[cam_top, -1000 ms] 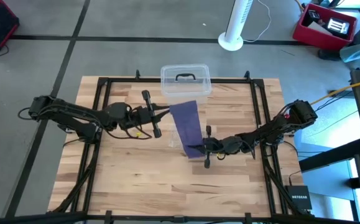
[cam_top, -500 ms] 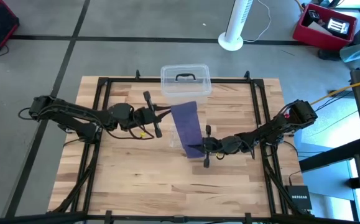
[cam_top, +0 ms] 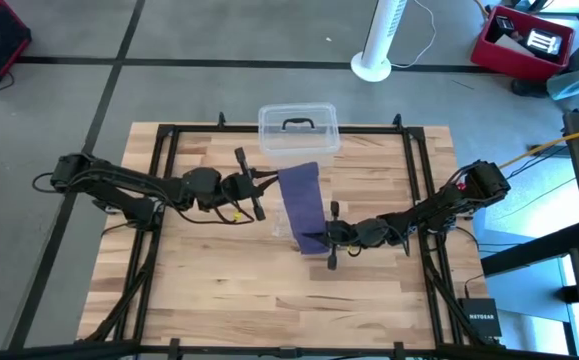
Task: Roll bandage
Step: Roll the violet bandage
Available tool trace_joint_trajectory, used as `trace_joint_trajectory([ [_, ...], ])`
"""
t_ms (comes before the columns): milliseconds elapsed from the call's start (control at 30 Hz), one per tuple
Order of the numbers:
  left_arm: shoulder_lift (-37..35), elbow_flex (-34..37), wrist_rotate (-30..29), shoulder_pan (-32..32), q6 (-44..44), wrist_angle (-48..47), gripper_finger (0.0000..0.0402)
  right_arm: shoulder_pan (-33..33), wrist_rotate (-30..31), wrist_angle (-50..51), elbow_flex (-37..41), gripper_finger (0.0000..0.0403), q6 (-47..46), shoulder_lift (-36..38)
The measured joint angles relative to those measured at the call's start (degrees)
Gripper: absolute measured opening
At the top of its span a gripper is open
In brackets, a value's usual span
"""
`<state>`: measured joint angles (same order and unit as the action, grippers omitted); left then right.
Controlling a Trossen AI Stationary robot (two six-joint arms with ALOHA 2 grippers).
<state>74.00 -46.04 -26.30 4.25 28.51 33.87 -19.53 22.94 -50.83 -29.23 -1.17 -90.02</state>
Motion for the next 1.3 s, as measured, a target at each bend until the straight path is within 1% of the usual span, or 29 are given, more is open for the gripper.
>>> trace_joint_trajectory([
  [133,1.7,0.1,1.4,0.0,-2.1,0.4,0.0000,0.0,0.0,0.0,0.0,0.0002,0.0,0.0],
  [267,2.6,3.0,1.8,-0.7,-2.4,5.8,0.0000,-0.1,0.1,-0.1,-0.3,0.0002,0.0,0.0],
  [333,2.6,4.7,1.7,-1.7,-2.6,8.4,0.0000,-1.3,0.6,-0.1,-1.2,0.0002,0.2,0.0],
  [433,2.6,7.1,1.4,-3.2,-3.9,9.9,0.0000,-3.8,1.7,0.0,-3.7,0.0002,2.3,0.0],
  [533,2.6,8.9,1.5,-4.2,-4.5,10.4,0.0000,-6.3,4.2,0.0,-7.0,0.0002,7.9,0.0],
  [667,2.6,10.5,2.1,-4.4,-3.8,10.6,0.0000,-8.4,9.0,0.2,-12.2,0.0002,18.3,0.5],
  [833,2.6,13.1,2.3,-2.9,-3.9,12.0,0.0000,-8.5,13.4,3.6,-18.9,0.0002,30.0,3.6],
  [900,3.2,13.2,2.3,-2.2,-4.1,12.6,0.0000,-7.2,13.7,5.6,-21.7,0.0002,32.5,4.2],
  [1033,5.8,13.3,2.3,-0.1,-3.3,12.6,0.0000,-3.7,13.6,12.3,-27.0,0.0003,33.0,4.4],
  [1167,8.2,13.3,2.0,1.5,-3.1,13.4,0.0000,0.6,13.7,19.2,-30.9,0.0003,30.0,4.4],
  [1300,10.1,13.3,1.9,3.2,-3.0,13.7,0.0000,5.3,13.3,21.0,-32.2,0.0003,26.6,4.4],
])
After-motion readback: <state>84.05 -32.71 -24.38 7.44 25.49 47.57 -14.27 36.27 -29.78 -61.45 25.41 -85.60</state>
